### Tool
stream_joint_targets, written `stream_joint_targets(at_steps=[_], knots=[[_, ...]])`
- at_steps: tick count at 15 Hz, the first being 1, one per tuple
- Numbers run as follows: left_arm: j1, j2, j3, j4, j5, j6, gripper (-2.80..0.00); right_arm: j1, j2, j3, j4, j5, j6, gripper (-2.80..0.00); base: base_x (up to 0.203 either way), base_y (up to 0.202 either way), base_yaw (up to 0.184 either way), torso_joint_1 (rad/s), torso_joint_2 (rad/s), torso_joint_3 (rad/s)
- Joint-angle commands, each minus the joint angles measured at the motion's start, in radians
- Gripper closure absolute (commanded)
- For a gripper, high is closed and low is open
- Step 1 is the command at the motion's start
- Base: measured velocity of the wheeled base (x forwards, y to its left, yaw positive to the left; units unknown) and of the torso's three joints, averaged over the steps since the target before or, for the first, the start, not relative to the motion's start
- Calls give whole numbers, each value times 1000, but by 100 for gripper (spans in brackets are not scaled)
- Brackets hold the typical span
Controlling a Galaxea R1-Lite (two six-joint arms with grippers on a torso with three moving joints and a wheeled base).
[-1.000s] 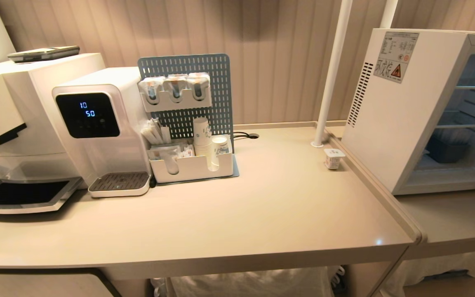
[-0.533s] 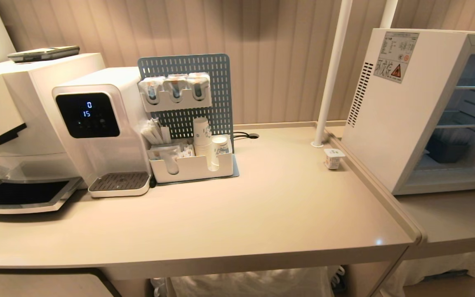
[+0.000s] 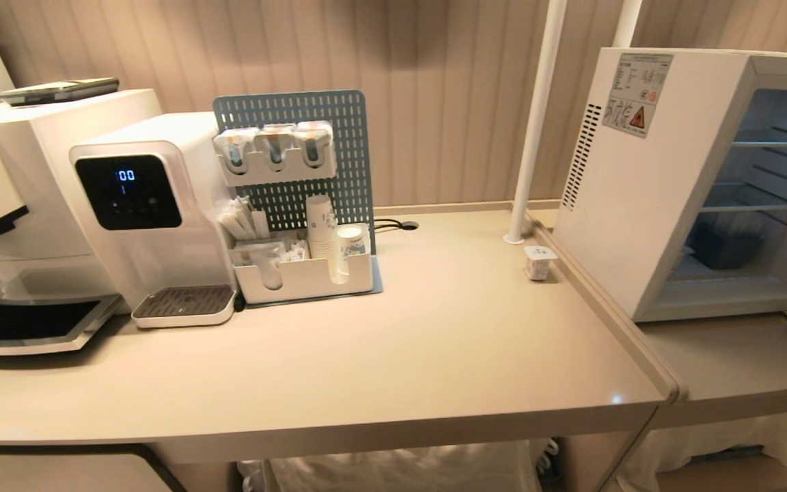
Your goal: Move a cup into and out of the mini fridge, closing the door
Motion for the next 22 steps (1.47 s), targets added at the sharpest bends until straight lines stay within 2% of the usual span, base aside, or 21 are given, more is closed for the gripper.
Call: stream_joint_targets(at_steps=[1, 14, 22], knots=[[0, 2, 2, 0, 0, -1, 0, 0, 2, 0, 0, 1, -1, 0, 0, -192, 0, 1, -4, 4], [0, 2, 2, 0, 2, -2, 0, 0, 3, 0, 0, 1, -2, 0, 0, -192, -1, 2, 3, 2], [0, 1, 2, 0, 2, -5, 0, -2, 3, -3, 6, 3, -1, 0, 0, -21, -1, 1, 1, 0]])
